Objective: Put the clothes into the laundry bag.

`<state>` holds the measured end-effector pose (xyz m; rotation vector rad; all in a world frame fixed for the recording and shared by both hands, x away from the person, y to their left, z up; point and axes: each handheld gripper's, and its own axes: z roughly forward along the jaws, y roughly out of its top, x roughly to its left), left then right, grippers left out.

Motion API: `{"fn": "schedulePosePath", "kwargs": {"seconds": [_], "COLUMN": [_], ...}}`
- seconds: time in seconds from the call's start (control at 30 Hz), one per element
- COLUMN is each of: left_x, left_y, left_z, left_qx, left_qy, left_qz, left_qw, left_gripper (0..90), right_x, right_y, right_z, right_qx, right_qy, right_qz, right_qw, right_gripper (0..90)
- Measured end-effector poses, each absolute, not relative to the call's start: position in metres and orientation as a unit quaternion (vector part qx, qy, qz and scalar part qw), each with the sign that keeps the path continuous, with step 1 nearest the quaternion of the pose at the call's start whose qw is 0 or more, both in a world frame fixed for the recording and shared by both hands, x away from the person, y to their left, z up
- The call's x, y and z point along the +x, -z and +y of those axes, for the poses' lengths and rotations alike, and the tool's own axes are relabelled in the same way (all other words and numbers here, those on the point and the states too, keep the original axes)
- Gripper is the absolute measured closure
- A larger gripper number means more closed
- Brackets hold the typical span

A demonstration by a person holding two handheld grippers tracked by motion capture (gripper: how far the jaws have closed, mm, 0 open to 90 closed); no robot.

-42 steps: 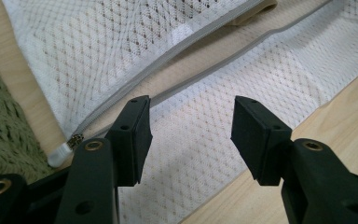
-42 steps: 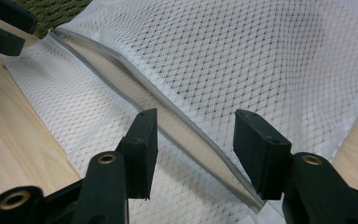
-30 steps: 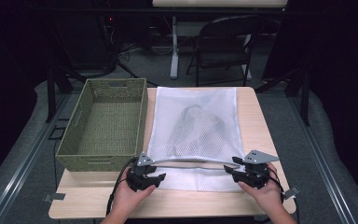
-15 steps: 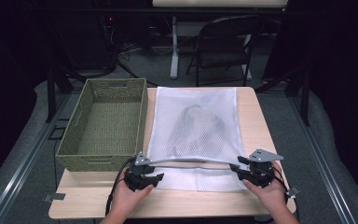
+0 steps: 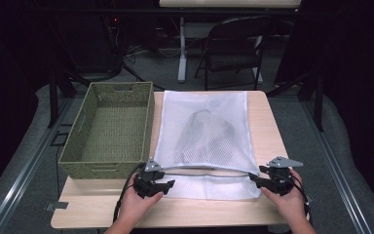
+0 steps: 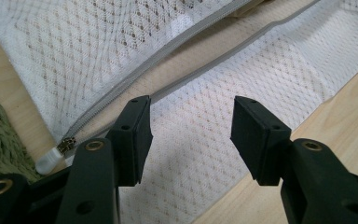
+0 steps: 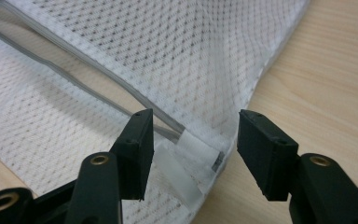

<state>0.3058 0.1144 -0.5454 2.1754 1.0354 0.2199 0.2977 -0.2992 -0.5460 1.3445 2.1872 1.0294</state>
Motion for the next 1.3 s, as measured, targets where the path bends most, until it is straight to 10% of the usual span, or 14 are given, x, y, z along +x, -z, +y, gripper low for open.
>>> {"fn": "schedulePosePath", "kwargs": {"seconds": [0.93,1.3], "left_x": [0.309,0.308], "left_y": [0.548,0.55], "left_z": [0.107,0.106], "left_qx": [0.847,0.847], "left_qy": [-0.087,-0.085], "left_qz": [0.389,0.392], "left_qw": [0.35,0.349], "left_gripper": [45.0,45.0], "right_x": [0.304,0.305], "right_y": [0.57,0.571], "right_z": [-0.307,-0.307], "right_qx": [0.504,0.504], "right_qy": [-0.365,-0.365], "right_qz": [0.777,0.778], "right_qw": [0.093,0.084], "right_gripper": [40.5,52.8]}}
